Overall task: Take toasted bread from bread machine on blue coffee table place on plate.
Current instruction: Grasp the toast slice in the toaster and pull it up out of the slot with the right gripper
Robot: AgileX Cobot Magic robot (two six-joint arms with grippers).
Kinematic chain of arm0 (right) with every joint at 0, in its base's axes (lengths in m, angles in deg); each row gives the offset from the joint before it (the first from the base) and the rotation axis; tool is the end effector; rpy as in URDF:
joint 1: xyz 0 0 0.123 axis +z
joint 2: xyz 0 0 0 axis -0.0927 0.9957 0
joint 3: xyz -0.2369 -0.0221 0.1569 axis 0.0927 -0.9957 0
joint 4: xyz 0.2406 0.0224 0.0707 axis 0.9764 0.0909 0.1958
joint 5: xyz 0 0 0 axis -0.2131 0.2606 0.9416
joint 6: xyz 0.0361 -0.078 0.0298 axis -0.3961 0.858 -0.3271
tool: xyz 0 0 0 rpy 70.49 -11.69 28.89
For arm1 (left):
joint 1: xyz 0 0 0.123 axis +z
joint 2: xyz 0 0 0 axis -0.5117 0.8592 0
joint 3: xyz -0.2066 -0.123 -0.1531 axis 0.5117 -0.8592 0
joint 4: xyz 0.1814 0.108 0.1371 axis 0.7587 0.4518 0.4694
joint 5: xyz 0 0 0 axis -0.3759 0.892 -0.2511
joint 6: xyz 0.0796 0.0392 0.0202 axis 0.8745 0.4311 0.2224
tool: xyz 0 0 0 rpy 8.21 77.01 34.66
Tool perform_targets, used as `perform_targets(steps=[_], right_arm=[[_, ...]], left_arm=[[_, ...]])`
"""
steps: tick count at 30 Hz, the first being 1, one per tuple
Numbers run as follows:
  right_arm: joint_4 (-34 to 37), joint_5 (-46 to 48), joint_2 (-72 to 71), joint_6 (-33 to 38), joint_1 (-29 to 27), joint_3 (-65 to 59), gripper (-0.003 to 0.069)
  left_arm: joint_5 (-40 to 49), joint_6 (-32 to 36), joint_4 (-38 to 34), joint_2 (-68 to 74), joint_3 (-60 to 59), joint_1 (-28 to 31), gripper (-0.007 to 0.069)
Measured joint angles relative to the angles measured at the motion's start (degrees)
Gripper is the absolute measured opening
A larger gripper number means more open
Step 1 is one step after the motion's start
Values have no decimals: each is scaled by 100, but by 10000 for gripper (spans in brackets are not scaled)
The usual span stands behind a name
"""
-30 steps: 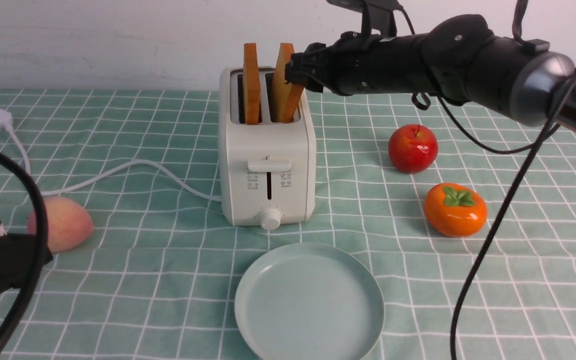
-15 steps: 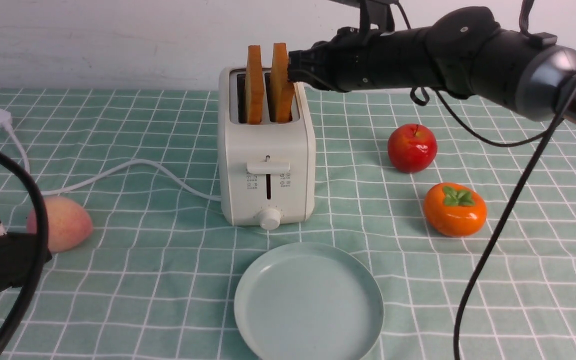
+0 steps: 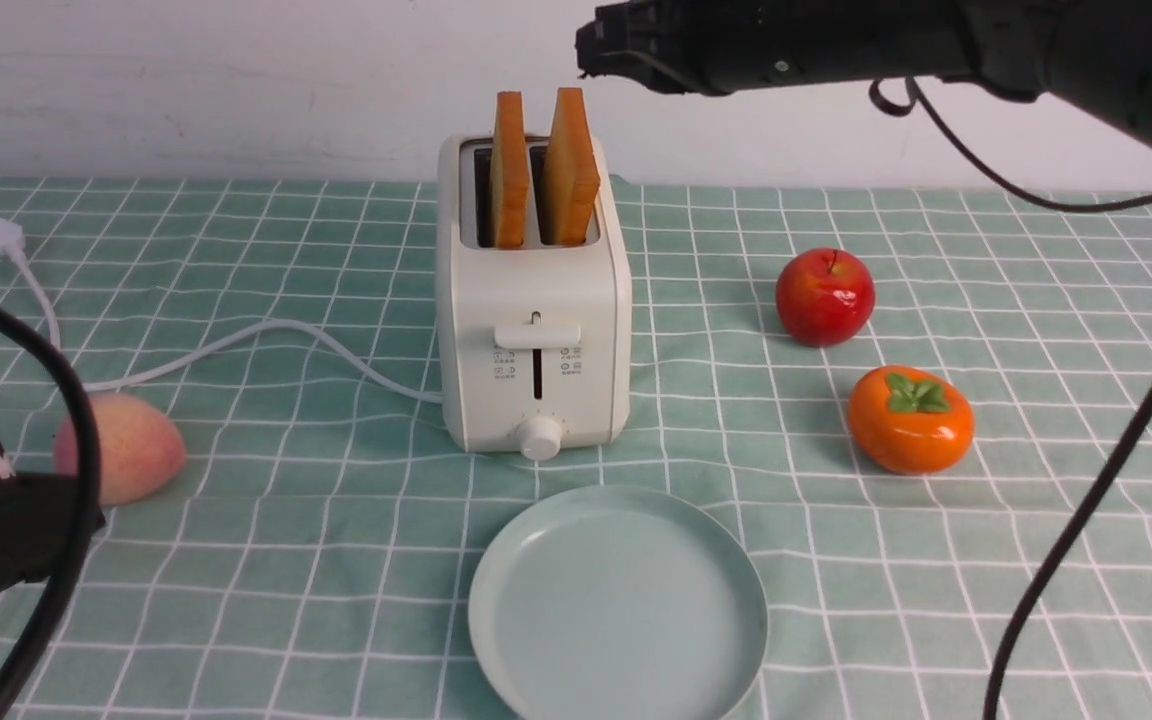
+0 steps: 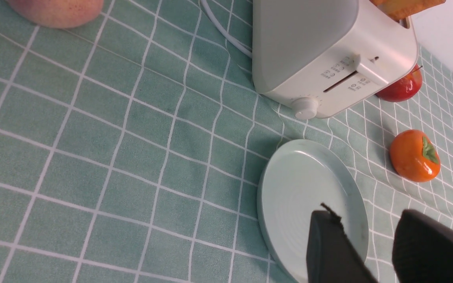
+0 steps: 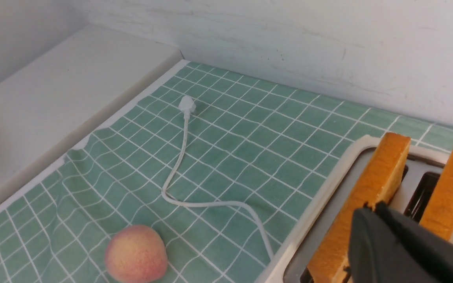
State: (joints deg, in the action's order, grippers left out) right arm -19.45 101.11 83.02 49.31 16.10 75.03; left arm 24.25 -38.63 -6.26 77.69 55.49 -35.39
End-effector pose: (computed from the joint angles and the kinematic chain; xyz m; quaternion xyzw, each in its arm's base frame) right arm 0.4077 0.2032 0.3902 -0.2273 0.7633 0.3220 0.5118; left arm 0.1190 -0.0323 0.3258 -0.2031 0.8454 -0.2831 0.4049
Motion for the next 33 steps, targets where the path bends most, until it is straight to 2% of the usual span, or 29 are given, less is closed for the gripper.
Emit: perform_targets(steps=[6,8,9,12,16,18,20,23,26,29,30,31,32,33], right_arm=[[-374,102,-172,-286,5,36,13],[-778,115,-109,-443,108,36,76],[-808,115,-102,-462,121,36,82],[-1236,-120,139,-1011,340,36,256],[-1284,-653,466,-1273,364,36,428],[-1284,-937,657,-1293,348,36,490],[-1284,-1130,835,-1300,344,36,519],[-1284,-1236,990,-1300,344,36,522],[-1284,-1274,1146,-1300,344,36,477],[-1279,-1274,1190,-1300,344,36,374],[-1279,-1247,1190,-1300,344,36,307],[-1279,-1241,1190,-1300,344,36,294],[-1273,-1224,1190,-1300,344,46,228],[-1269,-1159,1159,-1306,344,99,123]], left_arm=[[31,0,0,0,0,0,238],[31,0,0,0,0,0,238],[37,0,0,0,0,0,238],[91,0,0,0,0,0,238],[143,0,0,0,0,0,238],[163,0,0,0,0,0,238],[169,0,0,0,0,0,238],[180,5,0,0,0,0,238],[180,5,5,0,0,0,238],[180,5,5,0,0,0,238],[180,5,5,0,0,0,238],[180,5,5,0,0,0,238],[180,5,5,0,0,0,238],[180,5,5,0,0,0,238]])
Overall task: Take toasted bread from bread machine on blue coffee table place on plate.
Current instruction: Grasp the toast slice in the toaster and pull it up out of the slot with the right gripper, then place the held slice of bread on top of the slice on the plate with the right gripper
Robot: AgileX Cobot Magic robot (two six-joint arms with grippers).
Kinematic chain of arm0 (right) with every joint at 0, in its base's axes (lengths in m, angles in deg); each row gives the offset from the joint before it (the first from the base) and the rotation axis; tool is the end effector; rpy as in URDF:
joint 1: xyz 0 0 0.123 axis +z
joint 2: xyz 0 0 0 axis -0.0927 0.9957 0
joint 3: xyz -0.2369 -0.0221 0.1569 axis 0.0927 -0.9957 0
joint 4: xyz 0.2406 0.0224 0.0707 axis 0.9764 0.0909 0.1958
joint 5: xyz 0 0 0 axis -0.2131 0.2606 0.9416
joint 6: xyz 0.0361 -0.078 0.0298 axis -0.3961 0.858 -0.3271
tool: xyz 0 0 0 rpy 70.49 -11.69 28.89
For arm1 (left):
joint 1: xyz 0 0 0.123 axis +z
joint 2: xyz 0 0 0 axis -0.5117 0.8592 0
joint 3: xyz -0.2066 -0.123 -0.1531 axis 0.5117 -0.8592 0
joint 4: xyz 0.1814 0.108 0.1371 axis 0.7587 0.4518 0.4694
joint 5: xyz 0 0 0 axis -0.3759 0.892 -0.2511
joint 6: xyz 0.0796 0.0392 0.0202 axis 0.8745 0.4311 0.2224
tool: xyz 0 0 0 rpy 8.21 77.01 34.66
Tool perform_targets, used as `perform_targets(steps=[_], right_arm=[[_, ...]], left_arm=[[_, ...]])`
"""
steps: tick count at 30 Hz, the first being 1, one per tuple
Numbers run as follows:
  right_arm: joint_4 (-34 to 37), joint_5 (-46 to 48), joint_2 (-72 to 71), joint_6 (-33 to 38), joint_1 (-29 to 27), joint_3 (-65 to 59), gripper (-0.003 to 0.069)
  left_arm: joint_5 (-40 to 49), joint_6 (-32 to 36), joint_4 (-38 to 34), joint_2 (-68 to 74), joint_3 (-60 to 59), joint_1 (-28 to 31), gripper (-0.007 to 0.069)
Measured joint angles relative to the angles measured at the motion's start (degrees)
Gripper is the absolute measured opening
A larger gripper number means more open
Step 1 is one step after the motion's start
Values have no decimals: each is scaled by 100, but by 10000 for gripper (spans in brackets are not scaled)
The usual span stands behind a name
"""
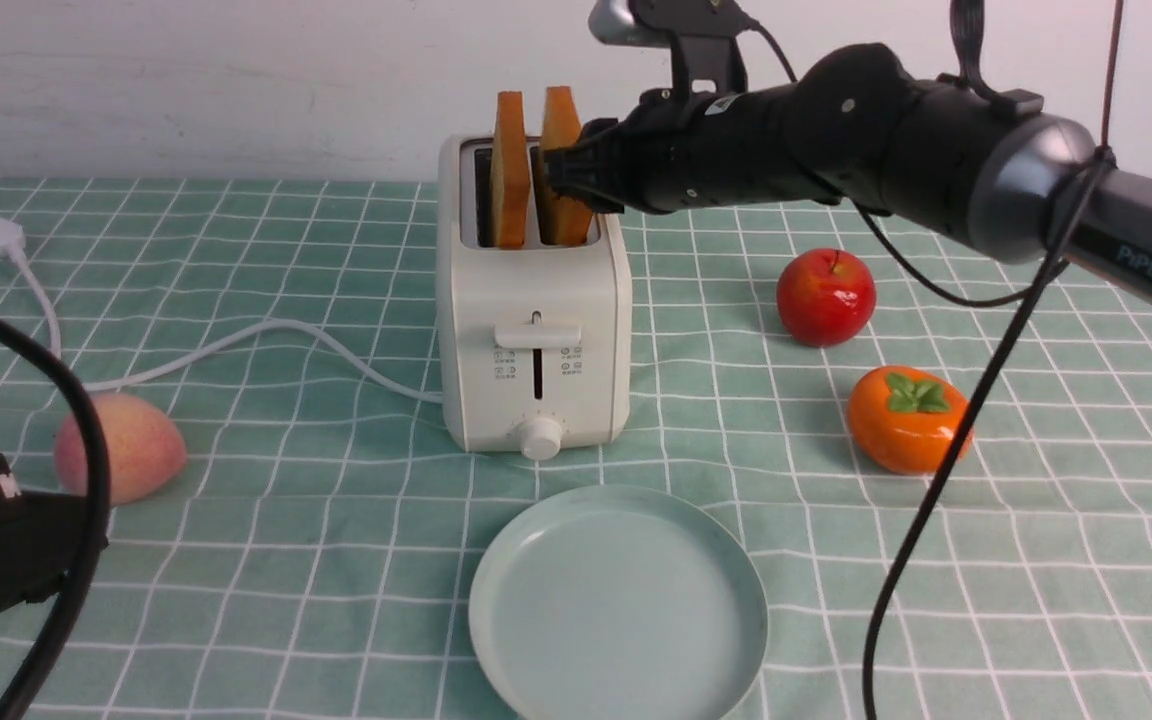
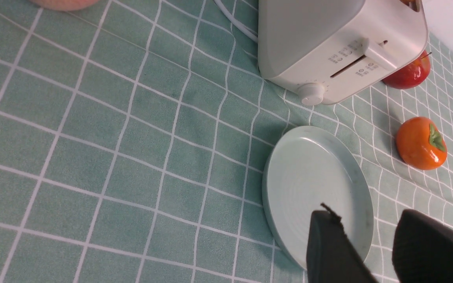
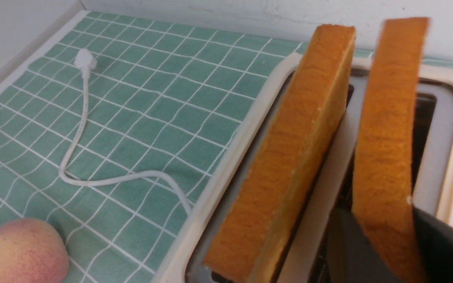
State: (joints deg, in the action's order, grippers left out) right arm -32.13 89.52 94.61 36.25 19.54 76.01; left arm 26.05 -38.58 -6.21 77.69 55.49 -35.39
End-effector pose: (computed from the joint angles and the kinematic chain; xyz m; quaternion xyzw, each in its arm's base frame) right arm 0.4515 0.2336 0.3021 -0.1671 0.8164 0.2642 0.4855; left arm 0.1173 -0.0330 0.3236 -0.2008 0.8530 -0.2805 0.3916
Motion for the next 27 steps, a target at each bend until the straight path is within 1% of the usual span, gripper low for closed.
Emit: perform_targets(steps=[1,4,8,12,13,14,15,16,19,20,21,22,23,24,25,26,27], right_arm=[[-12,58,-53,0,-14,9,95],[-24,222,-247,-12,-61,68,104],[-215,539,-1003,-7,-332,139,108],[-562,1629,-1790,-130,-866,209,108],[-585,1781,-1821,-163,-925,214,108],[-768,2449,-2059,-358,-1144,220,108],[-768,2536,-2059,-388,-1169,220,108],[-948,3319,-2188,-650,-1350,220,108],[-1107,4209,-2234,-874,-1466,-25,108],[-1107,4257,-2234,-882,-1469,-25,108],[-1037,4551,-2234,-908,-1471,-387,108],[-888,4686,-2234,-909,-1453,-698,108],[-814,4703,-2234,-909,-1453,-754,108],[-485,4767,-2223,-875,-1432,-1149,108],[-366,4766,-2216,-854,-1415,-1262,108],[149,4719,-2175,-689,-1372,-1720,108],[421,4668,-2157,-577,-1333,-2010,108]], left_arm=[[0,0,0,0,0,0,238],[0,0,0,0,0,0,238],[0,0,0,0,0,0,238],[0,0,0,0,0,0,238],[0,0,0,0,0,0,238],[0,0,0,0,0,0,238],[0,0,0,0,0,0,238],[0,0,0,0,0,0,238],[0,0,0,0,0,0,238],[0,0,0,0,0,0,238],[0,0,0,0,0,0,238],[0,0,0,0,0,0,238],[0,0,0,0,0,0,238],[0,0,0,0,0,0,238],[0,0,0,0,0,0,238],[0,0,0,0,0,0,238],[0,0,0,0,0,0,238]])
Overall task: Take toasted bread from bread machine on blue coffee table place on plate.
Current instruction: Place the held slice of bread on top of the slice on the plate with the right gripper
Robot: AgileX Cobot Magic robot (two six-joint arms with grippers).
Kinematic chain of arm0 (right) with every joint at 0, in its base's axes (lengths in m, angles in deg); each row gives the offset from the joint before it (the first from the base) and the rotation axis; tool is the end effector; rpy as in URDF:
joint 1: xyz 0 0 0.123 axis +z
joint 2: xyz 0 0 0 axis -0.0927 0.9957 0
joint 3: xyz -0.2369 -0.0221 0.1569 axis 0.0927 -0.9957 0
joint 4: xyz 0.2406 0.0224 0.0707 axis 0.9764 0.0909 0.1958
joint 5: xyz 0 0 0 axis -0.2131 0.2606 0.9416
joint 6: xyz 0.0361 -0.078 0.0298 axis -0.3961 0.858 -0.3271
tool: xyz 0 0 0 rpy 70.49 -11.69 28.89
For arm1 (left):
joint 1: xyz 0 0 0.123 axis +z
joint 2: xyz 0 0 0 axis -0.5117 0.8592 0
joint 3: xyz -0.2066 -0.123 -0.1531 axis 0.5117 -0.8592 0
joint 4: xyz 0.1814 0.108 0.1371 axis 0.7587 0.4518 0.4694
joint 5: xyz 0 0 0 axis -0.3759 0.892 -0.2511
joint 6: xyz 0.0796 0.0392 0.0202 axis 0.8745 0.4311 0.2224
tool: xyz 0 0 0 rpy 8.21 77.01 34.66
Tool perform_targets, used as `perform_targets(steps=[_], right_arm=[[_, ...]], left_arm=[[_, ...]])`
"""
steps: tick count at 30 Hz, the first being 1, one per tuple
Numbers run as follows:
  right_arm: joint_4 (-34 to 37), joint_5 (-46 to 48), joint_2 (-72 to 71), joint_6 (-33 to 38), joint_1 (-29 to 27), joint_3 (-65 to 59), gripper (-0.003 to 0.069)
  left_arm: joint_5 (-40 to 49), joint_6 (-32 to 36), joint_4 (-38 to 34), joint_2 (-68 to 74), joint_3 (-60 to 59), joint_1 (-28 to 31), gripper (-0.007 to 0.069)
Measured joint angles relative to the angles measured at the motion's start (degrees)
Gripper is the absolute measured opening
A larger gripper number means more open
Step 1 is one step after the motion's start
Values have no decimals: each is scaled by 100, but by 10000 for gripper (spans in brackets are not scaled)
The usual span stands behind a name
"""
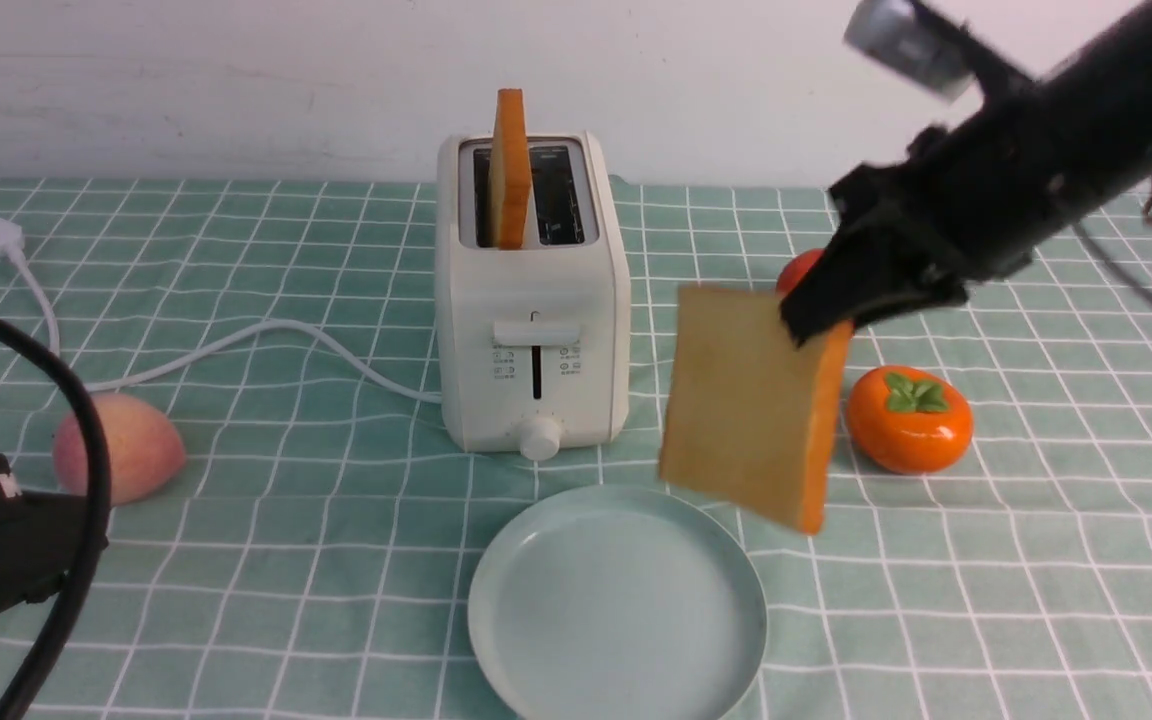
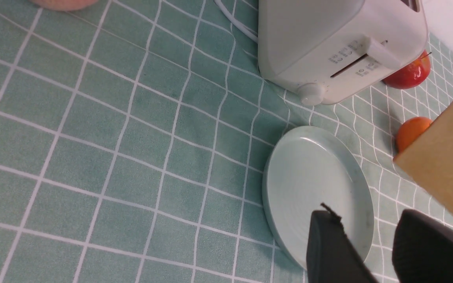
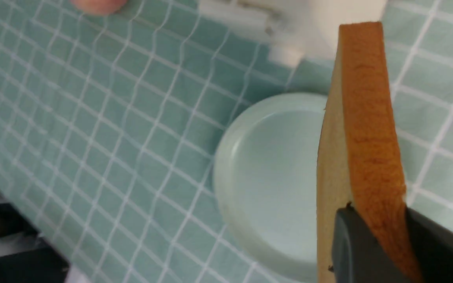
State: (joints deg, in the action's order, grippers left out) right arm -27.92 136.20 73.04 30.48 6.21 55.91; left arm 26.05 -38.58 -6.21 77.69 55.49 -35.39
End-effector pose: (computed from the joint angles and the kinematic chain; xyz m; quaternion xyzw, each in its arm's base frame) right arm 0.3408 0.1313 0.3308 -0.1809 0.8987 0.3636 0.1657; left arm 0.1173 -0.0330 0.3236 -0.2008 0.8530 -0.2805 0.3916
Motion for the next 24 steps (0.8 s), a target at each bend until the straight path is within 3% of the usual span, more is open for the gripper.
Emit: perform_targets(steps=[6,13,16,23,24], right_arm=[[1596,-894,155,767,457,-1475,108],[1757,-1801,202,1385,924,-2189,129],[1608,-2115,202,1473,935,-2195,216],[1033,-2454,3,1492,653,-2211,532],[1023,-2460,-11,1492,639,-2211,539]], left_arm=[[0,0,0,0,0,0,238],[0,0,0,0,0,0,238],[0,0,0,0,0,0,238],[126,0,-18,0,0,0,238],[126,0,-18,0,0,0,238]])
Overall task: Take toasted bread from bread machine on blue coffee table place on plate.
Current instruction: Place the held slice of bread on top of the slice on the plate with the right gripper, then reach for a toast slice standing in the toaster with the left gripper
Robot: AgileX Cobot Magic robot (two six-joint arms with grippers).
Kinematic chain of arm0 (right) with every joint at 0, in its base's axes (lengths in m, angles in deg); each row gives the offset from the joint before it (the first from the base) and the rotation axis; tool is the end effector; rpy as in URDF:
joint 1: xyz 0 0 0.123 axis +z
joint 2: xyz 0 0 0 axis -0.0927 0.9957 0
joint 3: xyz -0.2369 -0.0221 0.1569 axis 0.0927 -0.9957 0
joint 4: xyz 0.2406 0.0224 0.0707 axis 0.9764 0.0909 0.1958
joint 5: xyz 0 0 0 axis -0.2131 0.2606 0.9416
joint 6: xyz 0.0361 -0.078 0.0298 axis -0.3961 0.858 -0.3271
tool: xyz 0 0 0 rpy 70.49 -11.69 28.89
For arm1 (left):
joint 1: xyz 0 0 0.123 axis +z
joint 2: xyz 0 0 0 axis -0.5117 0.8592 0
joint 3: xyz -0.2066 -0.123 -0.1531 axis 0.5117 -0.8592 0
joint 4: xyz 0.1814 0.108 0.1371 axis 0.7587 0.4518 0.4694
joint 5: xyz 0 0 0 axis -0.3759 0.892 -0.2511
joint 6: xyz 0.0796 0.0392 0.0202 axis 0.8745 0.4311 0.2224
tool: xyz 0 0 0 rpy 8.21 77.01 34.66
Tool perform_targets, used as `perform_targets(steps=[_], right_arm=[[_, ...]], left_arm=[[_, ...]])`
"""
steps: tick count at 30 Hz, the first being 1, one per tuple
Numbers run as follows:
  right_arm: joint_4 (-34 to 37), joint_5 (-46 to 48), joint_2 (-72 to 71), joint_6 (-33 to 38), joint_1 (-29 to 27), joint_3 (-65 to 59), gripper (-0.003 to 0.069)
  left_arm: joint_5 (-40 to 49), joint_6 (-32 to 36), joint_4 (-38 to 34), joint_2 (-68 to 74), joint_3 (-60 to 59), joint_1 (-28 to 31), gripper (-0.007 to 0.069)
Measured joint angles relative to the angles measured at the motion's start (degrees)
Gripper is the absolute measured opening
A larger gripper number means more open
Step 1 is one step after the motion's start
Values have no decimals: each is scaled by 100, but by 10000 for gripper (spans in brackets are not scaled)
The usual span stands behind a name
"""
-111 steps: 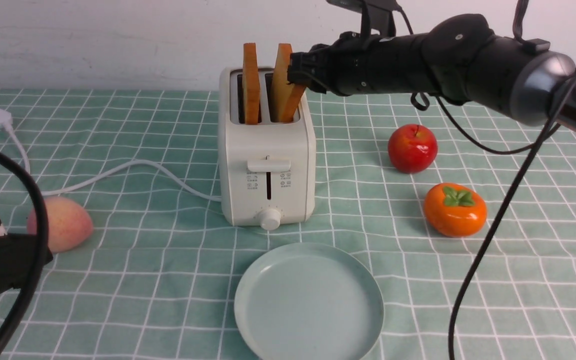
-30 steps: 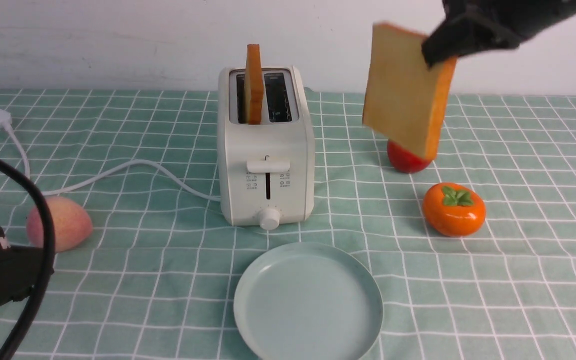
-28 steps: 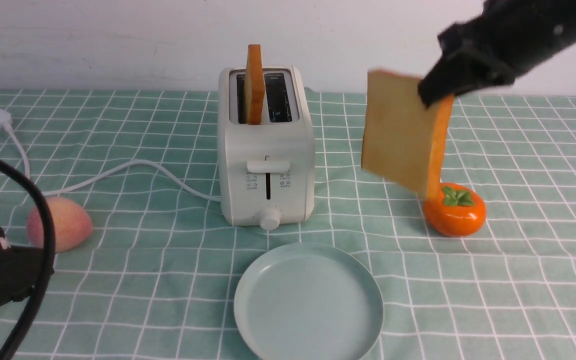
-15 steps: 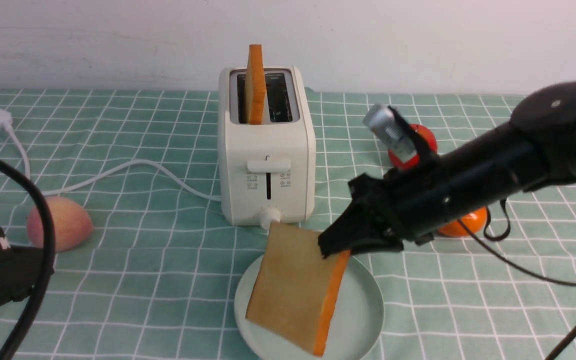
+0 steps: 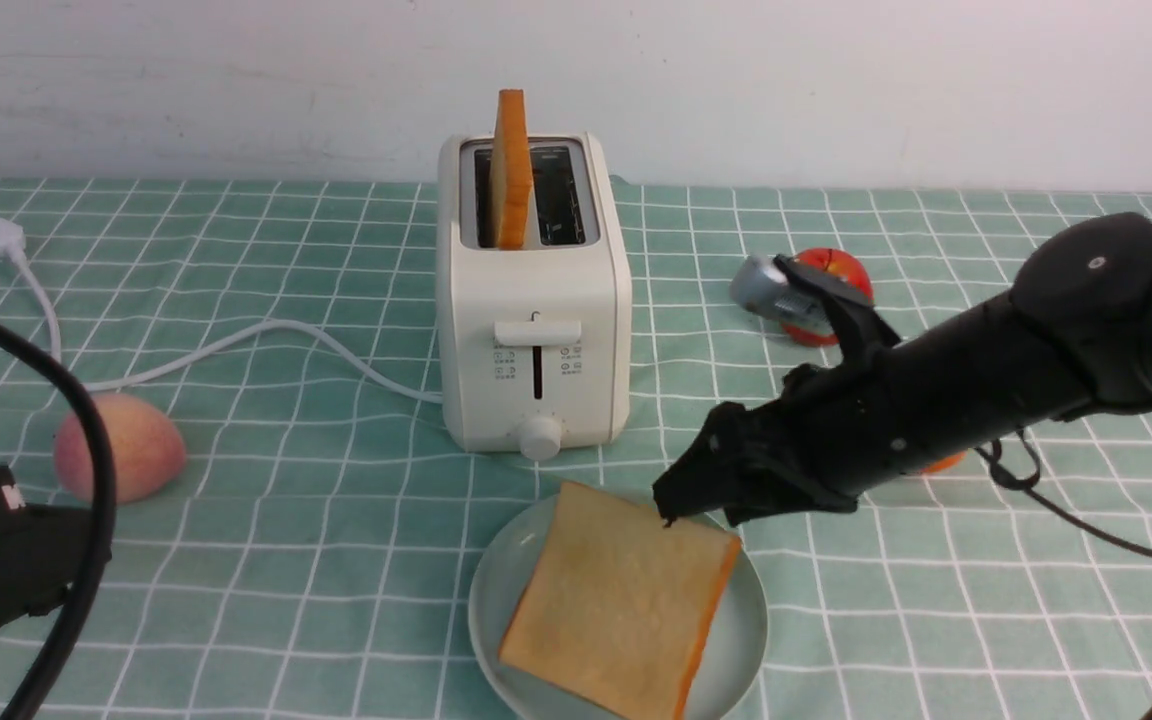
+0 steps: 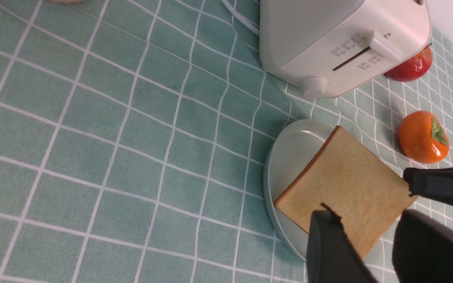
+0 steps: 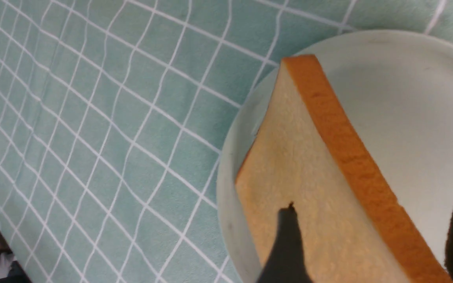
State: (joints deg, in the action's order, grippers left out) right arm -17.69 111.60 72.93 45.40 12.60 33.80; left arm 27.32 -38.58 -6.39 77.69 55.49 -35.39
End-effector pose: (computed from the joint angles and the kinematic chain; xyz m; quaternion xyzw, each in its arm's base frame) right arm 0.3210 0.1584 0.2372 -0.1562 0.9026 0.3442 0.2059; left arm 0.1160 -0.0337 0.3222 -0.2000 0.8578 -0.2804 0.3815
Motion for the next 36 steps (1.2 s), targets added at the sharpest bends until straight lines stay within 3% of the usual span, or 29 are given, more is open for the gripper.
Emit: perform_targets(steps=[1,5,11,17,18,23,28,36], right_arm=[[-45,-29,-170,0,-130,0,593],[-139,160,-627,0,-342,139,629],[-424,799,-1656,-71,-238,360,586],[-1613,1029,-2335,-995,295,369,541],[-2251,1131,-2437,-1552,447,369,538],[-3381,1476,-2577,-2656,631,369,538],[-3604,1724,-2588,-2941,638,369,538],[-3631,1752,-2588,-2969,638,369,538]], left_arm=[[-20,6,0,0,0,0,238],[-386,266,0,28,26,0,239],[-346,443,0,1058,1069,0,243],[53,645,46,2561,2556,-250,262],[46,648,193,3015,3013,-539,281],[83,138,1181,4175,4285,-1368,351],[500,-814,2597,5674,5866,-1951,416],[347,-1099,3455,7186,7174,-2152,427]])
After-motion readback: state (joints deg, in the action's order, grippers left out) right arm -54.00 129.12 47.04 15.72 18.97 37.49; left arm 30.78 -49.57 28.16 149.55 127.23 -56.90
